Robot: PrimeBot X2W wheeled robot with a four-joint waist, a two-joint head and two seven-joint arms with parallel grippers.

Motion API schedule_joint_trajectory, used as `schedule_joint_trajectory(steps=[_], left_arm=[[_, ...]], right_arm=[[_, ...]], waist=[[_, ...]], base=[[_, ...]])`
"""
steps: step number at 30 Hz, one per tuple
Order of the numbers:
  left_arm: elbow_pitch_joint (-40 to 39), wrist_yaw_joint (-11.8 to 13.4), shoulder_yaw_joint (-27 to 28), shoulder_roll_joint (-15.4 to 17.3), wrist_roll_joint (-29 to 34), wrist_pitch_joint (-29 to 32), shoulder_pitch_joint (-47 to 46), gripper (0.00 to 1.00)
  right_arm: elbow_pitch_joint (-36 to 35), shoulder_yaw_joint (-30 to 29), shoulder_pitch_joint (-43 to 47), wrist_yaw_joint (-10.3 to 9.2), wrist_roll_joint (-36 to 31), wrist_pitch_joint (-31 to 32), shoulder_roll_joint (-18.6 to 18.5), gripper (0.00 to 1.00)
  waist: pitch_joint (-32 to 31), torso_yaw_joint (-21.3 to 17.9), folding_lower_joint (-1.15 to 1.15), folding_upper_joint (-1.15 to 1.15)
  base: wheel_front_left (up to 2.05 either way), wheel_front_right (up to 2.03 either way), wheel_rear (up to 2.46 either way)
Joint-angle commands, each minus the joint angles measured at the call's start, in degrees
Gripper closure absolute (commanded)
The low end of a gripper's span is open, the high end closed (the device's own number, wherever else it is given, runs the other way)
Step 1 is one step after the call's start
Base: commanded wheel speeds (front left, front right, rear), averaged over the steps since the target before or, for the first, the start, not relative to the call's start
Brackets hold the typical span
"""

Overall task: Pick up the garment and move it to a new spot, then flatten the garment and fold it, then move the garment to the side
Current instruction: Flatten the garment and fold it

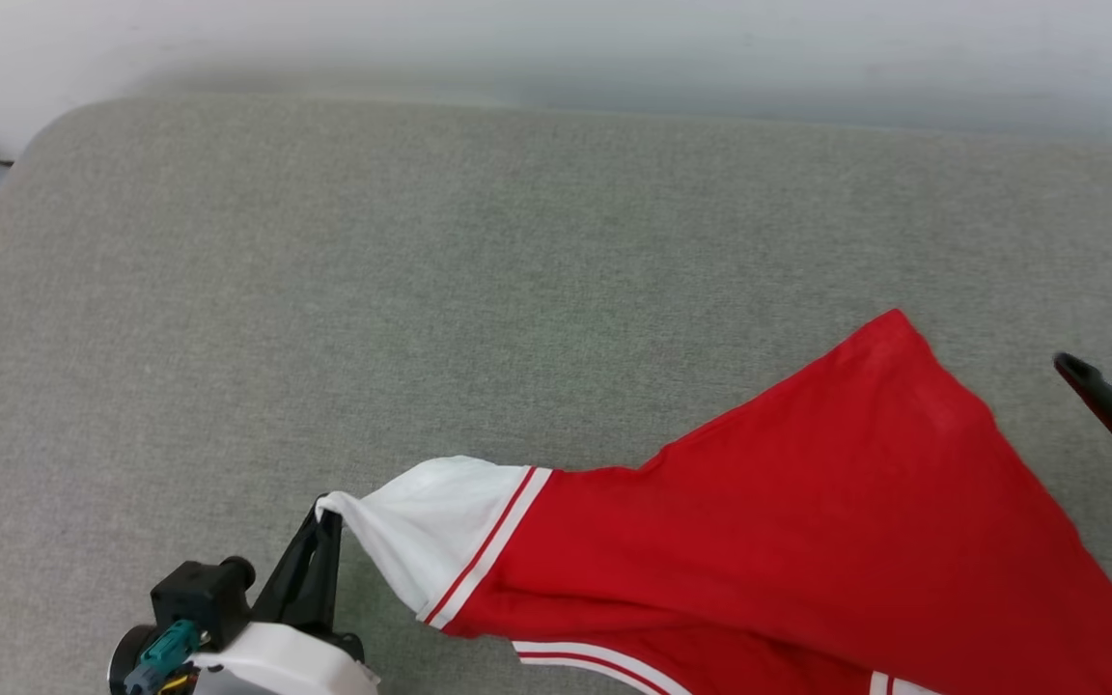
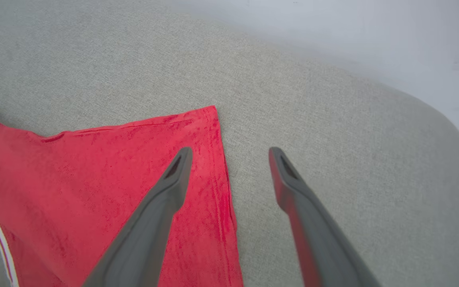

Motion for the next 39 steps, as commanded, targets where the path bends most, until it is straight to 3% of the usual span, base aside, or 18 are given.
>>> schedule_joint_trajectory(steps=[1,13,20,29,30,39], left_arm=[[-0.3,-0.3,-0.4,-0.2,0.5,-0.1,-1.4,1.0],[-0.1,-1.8,-2.8,-2.6,1.9,-0.9,-6.8,1.0],[0.5,-2.4,-3.9,-4.3,2.6,-1.4,-9.4,1.0],[1.6,-3.0,-4.1,-5.1,3.0,-1.8,-10.9,1.0],[2.0,-3.1,-3.9,-5.0,3.0,-1.8,-10.9,1.0],[2.8,-3.0,-3.4,-3.1,3.6,-1.8,-9.0,1.0]], right_arm=[[0.0,1.9,-3.1,-0.05,-0.9,1.4,0.1,0.0],[13.9,18.6,-24.9,-0.05,-4.5,18.7,0.9,0.0],[23.0,25.4,-30.3,-0.06,-6.8,18.8,1.3,0.0],[29.7,34.3,-28.2,-0.02,-3.6,17.6,1.3,0.0],[30.8,36.0,-29.0,0.04,-2.9,15.4,0.7,1.0],[31.7,32.7,-33.9,-0.07,2.5,1.6,1.8,1.0]], waist=[[1.5,1.4,0.0,0.0],[7.7,6.3,0.0,0.0],[11.3,8.3,0.0,0.0],[12.7,8.5,0.0,0.0],[12.3,8.0,0.0,0.0],[7.1,5.6,0.0,0.0]], base=[[0.0,0.0,0.0],[0.0,0.0,0.0],[0.0,0.0,0.0],[0.0,0.0,0.0],[0.0,0.0,0.0],[0.0,0.0,0.0]])
